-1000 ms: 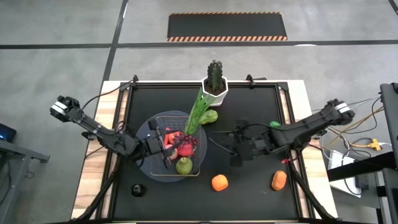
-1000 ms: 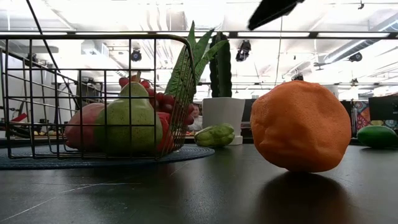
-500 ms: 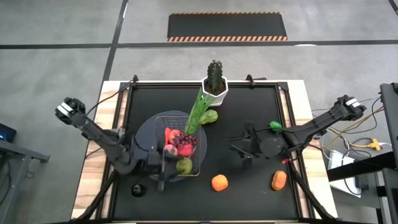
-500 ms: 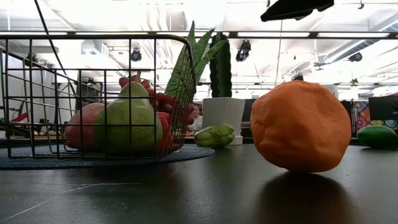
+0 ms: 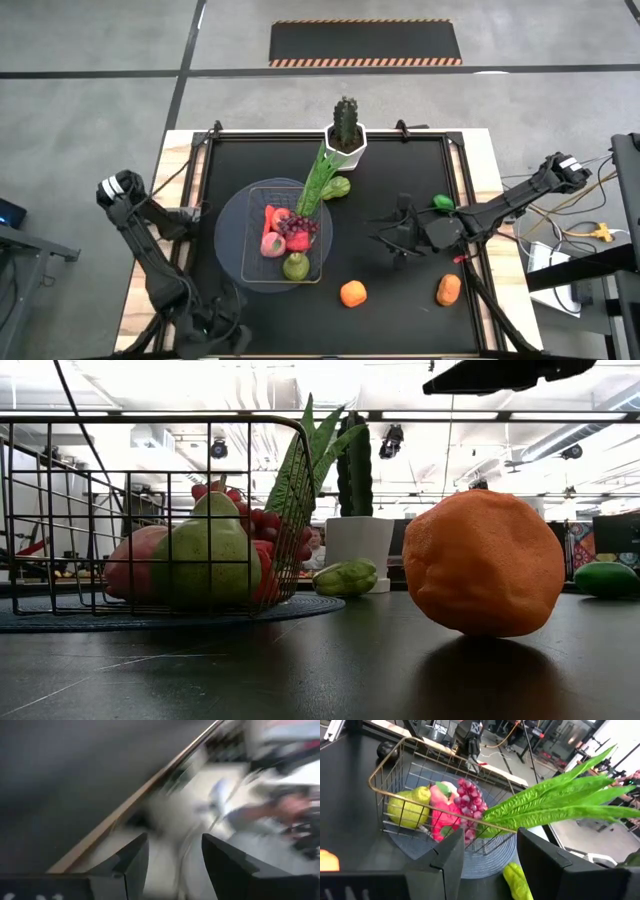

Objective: Build produce basket
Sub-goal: Put the black plum into the wire basket, then put the orange into the wire basket

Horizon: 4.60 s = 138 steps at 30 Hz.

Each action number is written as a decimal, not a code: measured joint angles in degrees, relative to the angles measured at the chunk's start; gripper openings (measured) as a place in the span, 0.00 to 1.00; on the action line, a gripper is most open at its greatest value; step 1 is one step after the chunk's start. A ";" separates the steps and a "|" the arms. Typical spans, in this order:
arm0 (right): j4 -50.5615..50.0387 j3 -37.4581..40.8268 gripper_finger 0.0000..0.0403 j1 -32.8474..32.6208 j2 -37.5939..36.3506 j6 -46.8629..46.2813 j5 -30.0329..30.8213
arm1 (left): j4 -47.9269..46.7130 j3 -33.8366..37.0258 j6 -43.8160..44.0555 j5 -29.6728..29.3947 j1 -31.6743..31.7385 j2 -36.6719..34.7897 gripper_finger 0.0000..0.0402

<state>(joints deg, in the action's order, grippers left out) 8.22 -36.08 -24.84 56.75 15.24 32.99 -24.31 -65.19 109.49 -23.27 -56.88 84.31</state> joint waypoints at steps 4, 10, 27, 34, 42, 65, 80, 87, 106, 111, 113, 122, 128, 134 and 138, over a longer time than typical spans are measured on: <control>-0.21 0.33 0.41 -0.01 0.00 -1.05 -0.02 | -7.80 -0.81 14.78 19.83 -0.04 3.31 0.41; -0.43 0.35 0.41 -0.02 0.00 -1.69 -0.07 | -23.34 -0.88 27.26 27.50 0.28 5.62 0.41; -0.43 0.35 0.39 -0.02 0.00 -1.56 -0.20 | -35.72 0.50 24.77 26.33 1.01 6.68 0.72; -0.65 0.35 0.40 -0.02 0.02 -1.69 -0.20 | -34.35 4.21 24.55 25.93 0.96 7.19 0.84; -0.67 0.35 0.38 -0.02 0.02 -1.72 -0.15 | -27.69 7.39 23.29 24.93 0.96 7.67 0.84; -0.67 0.37 0.37 -0.02 0.02 -2.18 -0.11 | -27.12 -6.76 2.27 20.11 0.96 9.16 0.58; -0.67 0.42 0.35 -0.02 0.02 -2.66 -0.13 | -27.73 -24.83 -47.84 -31.17 9.92 5.07 0.58; -0.93 0.44 0.36 -0.02 0.03 -3.14 -0.17 | -40.16 -19.18 -49.84 -19.24 25.73 0.42 0.58; -1.96 0.44 0.36 -0.02 0.02 -4.14 -0.17 | -40.39 -0.38 -57.71 -4.07 50.16 -0.70 0.58; -1.98 0.44 0.36 -0.02 0.02 -4.14 -0.17 | -40.35 -0.35 -57.42 -4.42 50.16 -0.63 0.58; -1.97 0.44 0.36 -0.02 0.02 -4.13 -0.17 | -40.39 -0.33 -57.42 -4.50 50.14 -0.44 0.59; -1.98 0.44 0.36 -0.02 0.02 -6.62 -0.34 | -40.48 -0.15 -57.96 -4.63 50.14 -0.39 0.74; -2.19 -0.29 0.36 -0.02 -0.04 -11.20 -3.51 | -40.59 -0.65 -60.31 -4.22 50.14 -0.55 0.78; -9.09 -3.41 0.36 -0.04 -0.07 -18.40 -12.02 | -40.20 -5.00 -63.29 -4.28 48.75 -1.83 0.78; -14.80 -4.94 0.36 -0.15 -0.07 -24.79 -16.42 | -37.28 -8.08 -64.00 -7.89 45.41 -2.79 0.78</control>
<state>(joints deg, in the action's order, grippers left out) -6.58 -41.01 -24.99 56.69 -9.56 16.58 -61.60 -73.27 45.49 -31.16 -11.47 81.52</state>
